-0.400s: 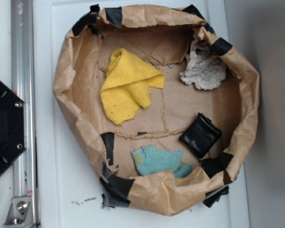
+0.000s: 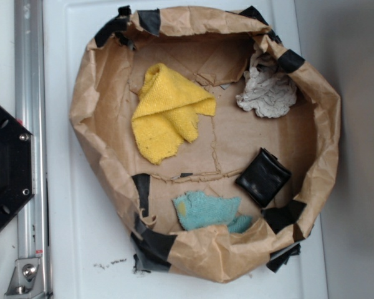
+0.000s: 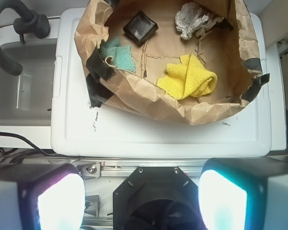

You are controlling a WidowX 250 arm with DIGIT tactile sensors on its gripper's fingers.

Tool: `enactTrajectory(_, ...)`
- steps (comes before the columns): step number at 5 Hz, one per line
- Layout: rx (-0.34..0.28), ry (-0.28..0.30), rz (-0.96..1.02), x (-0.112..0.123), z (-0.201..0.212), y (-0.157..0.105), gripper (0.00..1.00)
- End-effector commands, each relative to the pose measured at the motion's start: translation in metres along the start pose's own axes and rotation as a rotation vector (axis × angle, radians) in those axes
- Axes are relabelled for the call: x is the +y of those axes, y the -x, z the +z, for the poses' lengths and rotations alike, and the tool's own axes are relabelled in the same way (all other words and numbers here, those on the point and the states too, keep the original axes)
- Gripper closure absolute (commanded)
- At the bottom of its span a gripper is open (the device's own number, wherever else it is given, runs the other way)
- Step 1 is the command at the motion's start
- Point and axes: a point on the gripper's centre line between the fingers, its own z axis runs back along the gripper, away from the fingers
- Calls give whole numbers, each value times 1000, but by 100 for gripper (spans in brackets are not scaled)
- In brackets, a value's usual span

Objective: Grab the black box.

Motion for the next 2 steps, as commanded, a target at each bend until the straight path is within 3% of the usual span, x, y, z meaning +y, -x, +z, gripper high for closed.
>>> enactTrajectory(1, -43, 79, 421, 24, -90, -92, 0)
enactTrajectory(2, -138, 130, 550, 30, -118, -124, 0)
